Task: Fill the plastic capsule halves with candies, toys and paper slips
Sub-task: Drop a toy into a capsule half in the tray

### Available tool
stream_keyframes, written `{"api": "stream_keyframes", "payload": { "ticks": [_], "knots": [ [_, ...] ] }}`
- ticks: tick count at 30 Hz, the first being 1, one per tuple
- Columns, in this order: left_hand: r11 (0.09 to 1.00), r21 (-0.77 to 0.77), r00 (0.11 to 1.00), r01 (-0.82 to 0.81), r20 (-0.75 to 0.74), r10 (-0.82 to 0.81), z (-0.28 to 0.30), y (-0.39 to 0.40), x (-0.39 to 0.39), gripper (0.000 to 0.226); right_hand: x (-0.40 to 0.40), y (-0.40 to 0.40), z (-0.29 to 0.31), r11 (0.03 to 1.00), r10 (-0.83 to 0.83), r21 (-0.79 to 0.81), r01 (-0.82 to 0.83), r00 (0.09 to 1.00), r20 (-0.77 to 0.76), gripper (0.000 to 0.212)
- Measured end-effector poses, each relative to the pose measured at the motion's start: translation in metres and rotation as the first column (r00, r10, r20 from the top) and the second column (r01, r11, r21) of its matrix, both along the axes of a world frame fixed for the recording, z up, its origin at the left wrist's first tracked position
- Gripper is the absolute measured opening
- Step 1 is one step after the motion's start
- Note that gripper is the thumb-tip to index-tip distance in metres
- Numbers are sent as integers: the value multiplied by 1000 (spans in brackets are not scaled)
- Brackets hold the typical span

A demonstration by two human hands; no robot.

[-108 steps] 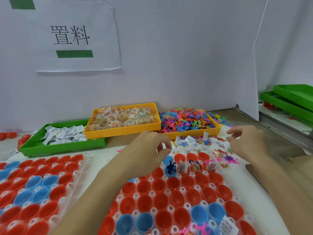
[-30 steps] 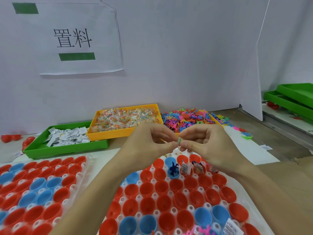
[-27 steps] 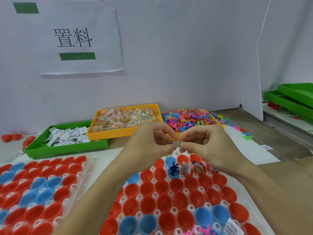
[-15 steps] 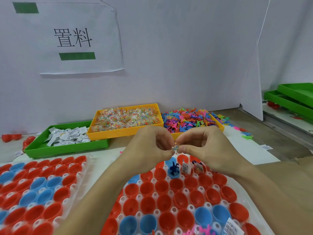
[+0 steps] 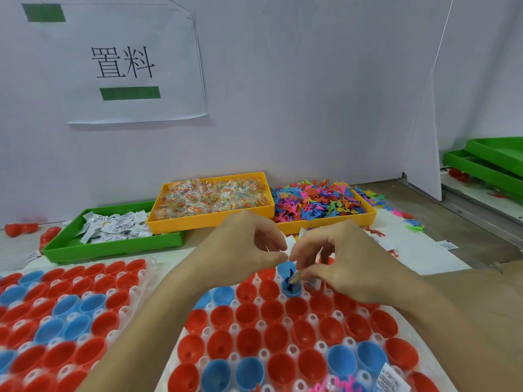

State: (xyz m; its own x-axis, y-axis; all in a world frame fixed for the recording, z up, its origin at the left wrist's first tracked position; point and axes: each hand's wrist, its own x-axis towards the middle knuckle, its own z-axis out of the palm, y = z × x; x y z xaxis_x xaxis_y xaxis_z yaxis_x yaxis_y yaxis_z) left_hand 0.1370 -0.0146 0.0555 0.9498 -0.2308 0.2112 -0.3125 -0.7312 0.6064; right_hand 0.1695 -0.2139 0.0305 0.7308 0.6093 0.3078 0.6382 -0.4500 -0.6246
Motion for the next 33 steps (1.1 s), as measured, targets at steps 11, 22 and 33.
{"api": "stream_keyframes", "payload": {
  "ticks": [11, 22, 33],
  "knots": [
    [987, 156, 999, 36, -23, -33, -15, -10, 3, 28, -2, 5, -4, 994, 20, -112, -7, 993, 115, 30],
    [974, 227, 1000, 20, -25, -14, -28, -9, 7, 23, 1, -3, 0, 999, -4, 44, -1, 994, 106, 29],
    [977, 193, 994, 89, -73, -76, -27, -13, 3, 15, 58, -76, -16, 731, -682, 93, 676, 724, 102, 14]
  ]
}}
